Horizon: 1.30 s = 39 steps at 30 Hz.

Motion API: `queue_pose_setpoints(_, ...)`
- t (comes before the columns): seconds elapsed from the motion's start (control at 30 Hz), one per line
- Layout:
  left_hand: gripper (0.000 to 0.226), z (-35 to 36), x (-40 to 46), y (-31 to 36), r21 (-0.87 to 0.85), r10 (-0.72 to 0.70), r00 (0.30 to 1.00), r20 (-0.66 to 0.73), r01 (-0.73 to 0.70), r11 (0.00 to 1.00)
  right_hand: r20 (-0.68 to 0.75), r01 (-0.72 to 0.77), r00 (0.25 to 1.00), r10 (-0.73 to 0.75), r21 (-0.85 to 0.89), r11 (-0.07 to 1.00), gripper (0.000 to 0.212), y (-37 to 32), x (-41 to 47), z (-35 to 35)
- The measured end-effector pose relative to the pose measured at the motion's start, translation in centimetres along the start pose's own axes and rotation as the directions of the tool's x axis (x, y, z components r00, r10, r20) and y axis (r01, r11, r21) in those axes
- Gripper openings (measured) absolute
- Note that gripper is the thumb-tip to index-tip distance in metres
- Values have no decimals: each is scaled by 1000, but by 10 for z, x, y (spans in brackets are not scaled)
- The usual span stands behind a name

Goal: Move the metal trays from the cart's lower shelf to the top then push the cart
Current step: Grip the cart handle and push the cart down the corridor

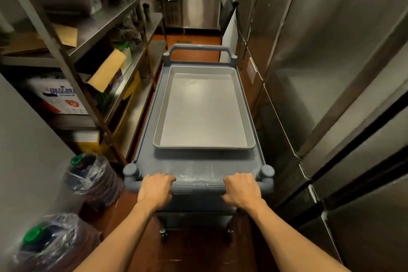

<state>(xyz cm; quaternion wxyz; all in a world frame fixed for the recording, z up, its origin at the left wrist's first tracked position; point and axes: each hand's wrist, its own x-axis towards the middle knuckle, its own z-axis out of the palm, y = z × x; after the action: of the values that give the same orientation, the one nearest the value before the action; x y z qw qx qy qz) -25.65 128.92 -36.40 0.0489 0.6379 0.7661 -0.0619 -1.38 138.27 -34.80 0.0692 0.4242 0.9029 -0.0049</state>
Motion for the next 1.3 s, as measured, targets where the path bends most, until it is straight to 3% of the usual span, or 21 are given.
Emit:
queue_pose_setpoints(0.8, 36, -75, 425, -89, 66, 78, 997, 9, -78, 995, 13, -16, 1000, 15, 13, 1000, 30, 132, 404, -54)
queue_pose_setpoints(1.3, 28, -105, 661, -116, -6, 174, 984, -34, -174, 985, 26, -70, 997, 71, -30, 997, 29, 224, 615, -75)
